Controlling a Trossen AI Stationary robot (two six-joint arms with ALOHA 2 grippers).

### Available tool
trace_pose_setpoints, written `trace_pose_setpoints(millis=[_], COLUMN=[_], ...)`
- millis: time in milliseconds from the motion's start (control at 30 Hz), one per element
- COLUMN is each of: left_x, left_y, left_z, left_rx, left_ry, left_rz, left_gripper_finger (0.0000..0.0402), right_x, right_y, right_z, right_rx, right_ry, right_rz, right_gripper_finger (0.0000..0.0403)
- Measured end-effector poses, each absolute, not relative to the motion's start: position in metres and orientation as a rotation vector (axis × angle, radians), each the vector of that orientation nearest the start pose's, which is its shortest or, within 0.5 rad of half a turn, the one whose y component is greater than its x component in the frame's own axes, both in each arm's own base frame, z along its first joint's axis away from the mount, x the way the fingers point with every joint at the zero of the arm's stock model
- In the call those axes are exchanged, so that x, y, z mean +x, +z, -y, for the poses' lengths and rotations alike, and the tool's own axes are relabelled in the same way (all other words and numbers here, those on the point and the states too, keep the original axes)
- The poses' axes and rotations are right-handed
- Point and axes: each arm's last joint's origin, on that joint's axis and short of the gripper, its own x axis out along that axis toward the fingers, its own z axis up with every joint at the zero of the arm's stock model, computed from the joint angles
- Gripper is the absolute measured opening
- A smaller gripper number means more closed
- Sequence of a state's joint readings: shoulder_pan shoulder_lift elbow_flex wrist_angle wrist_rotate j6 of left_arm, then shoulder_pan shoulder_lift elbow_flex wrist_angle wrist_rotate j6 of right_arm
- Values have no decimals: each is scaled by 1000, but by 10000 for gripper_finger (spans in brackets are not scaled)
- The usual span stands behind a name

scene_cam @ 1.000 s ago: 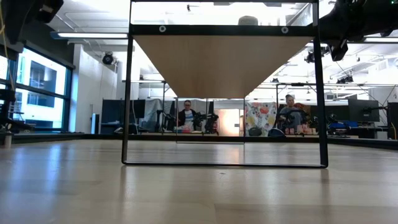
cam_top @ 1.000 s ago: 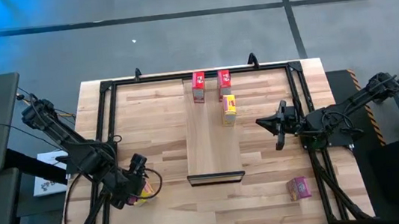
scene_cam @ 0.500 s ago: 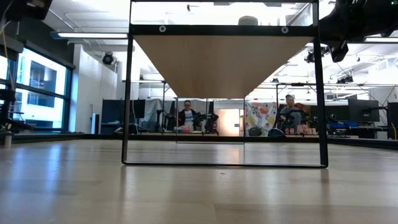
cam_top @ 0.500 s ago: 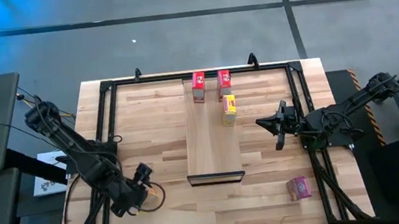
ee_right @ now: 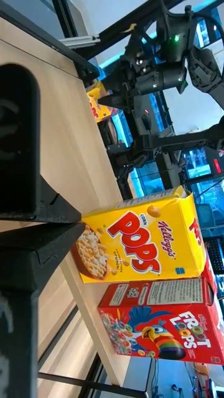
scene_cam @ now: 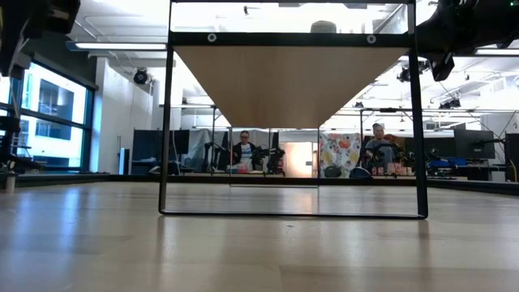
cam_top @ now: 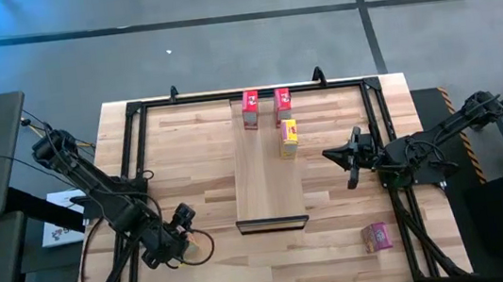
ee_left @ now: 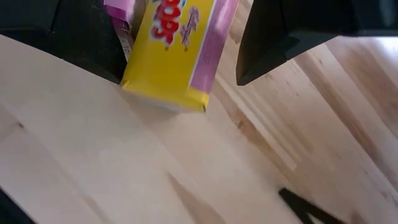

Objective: Stack cereal on shelf
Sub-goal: Put the yellow cereal box on the shelf aligned with the other yellow cereal box

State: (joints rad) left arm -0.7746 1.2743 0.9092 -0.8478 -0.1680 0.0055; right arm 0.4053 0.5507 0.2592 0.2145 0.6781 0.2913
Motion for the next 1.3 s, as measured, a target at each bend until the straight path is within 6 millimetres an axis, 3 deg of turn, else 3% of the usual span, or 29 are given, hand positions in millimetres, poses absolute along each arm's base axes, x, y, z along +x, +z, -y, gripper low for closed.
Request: trace_pose_setpoints(millis=[567, 1300], left_x=[174, 183], left_y=[234, 233], left_z=[143, 131], left_rx=[548, 132], left_ry=[-470, -257], left_rz=[-1126, -1225], left_gripper_finger=[289, 289], right_x=[133, 133], right_y=[222, 222], right_z=[-37, -37], right_rx=[249, 249], right_ry=[-280, -280], right_rz=[-26, -27], right_gripper_finger=[0, 0])
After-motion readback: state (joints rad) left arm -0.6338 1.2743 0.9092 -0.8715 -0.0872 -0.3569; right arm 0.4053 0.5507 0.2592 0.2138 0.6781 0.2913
